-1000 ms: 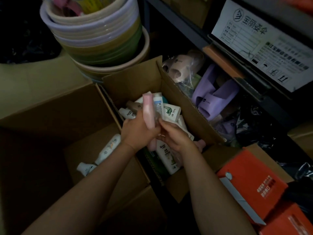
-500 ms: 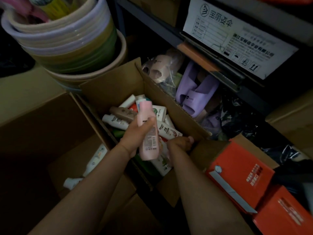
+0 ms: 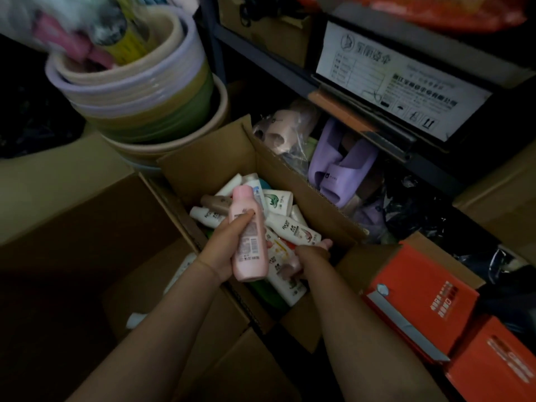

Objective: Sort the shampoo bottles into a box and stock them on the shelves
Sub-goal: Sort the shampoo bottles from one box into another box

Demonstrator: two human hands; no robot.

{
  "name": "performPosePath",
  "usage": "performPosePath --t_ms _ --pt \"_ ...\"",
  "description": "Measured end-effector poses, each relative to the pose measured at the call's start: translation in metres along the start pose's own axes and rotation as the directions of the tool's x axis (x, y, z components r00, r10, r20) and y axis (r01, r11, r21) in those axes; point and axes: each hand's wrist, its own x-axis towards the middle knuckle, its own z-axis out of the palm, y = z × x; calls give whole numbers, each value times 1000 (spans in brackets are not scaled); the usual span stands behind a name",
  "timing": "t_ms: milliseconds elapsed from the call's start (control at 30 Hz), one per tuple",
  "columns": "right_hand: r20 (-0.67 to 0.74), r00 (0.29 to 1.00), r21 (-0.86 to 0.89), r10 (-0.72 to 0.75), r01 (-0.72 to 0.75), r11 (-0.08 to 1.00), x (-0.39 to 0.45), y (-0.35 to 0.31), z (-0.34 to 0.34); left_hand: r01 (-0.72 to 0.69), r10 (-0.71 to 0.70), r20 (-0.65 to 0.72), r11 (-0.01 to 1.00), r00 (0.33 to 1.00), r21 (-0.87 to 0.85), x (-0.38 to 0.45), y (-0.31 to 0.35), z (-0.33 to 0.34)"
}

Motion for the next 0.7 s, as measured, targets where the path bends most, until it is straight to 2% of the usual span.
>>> performPosePath --t_ms 67,133,200,267,333,433,533,600,700 --pt "82 996 47 -33 29 998 -10 -18 1 17 -17 4 1000 1000 -23 -4 5 -4" --pt "265 964 135 -4 -33 990 -22 -36 3 19 -18 9 997 1000 -74 -6 13 -7" --pt "437 895 256 -84 -34 966 -48 -54 11 -9 10 2 993 1000 -118 -10 24 -15" --pt "577 791 332 -204 2 943 -81 -73 17 -60 57 -25 988 998 -141 -14 34 -23" --pt "666 683 337 -298 80 938 -113 -92 35 -156 141 -87 966 986 -204 -23 46 -47" --pt "739 585 281 -333 182 942 -152 -107 75 -307 240 -269 919 933 -248 -42 54 -102" --pt "825 505 176 -254 199 964 -178 -98 123 -289 178 -438 936 881 -202 -62 37 -163" --pt "853 505 56 -135 169 984 -190 -81 155 -212 77 -496 952 865 -221 -73 14 -199" --pt "795 602 -121 76 34 992 -195 -41 192 -121 -70 -510 935 858 -333 -83 -22 -231"
